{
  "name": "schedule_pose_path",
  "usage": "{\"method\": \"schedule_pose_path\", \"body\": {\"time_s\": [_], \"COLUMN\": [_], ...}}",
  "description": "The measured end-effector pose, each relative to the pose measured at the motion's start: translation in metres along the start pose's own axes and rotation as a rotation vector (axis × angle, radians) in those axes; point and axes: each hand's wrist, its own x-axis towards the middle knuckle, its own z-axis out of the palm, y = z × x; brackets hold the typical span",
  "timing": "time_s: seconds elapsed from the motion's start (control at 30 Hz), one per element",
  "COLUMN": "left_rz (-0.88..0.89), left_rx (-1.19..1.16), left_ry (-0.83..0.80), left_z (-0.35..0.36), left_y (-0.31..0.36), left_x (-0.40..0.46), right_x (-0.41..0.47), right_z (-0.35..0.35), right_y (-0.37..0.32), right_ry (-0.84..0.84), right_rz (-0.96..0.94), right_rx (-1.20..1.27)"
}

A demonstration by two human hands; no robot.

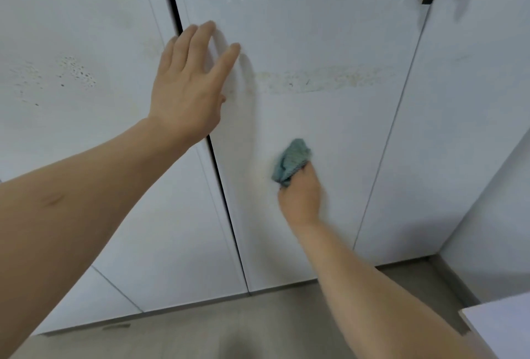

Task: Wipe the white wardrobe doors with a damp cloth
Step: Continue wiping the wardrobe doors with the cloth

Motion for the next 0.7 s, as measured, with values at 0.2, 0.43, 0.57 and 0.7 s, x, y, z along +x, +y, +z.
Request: {"method": "schedule_pose_path", "body": {"time_s": [0.2, 0.43, 0.57, 0.7], "left_rz": [0.032, 0.007, 0.013, -0.002], "left_rx": [0.017, -0.174, -0.196, -0.152], "left_ry": [-0.095, 0.016, 0.022, -0.038], "left_z": [0.002, -0.007, -0.002, 0.004], "left_y": [0.002, -0.006, -0.009, 0.001], "left_x": [-0.014, -0.007, -0.009, -0.019], "right_x": [-0.018, 0.071, 0.073, 0.039], "right_z": [0.029, -0.022, -0.013, 0.009], "right_y": [-0.094, -0.146, -0.123, -0.075], "right_ry": [-0.105, 0.173, 0.17, 0.05], "right_rz": [-0.222, -0.416, -0.652, -0.841], "right_rx": [-0.142, -0.273, -0.432, -0.495]}}
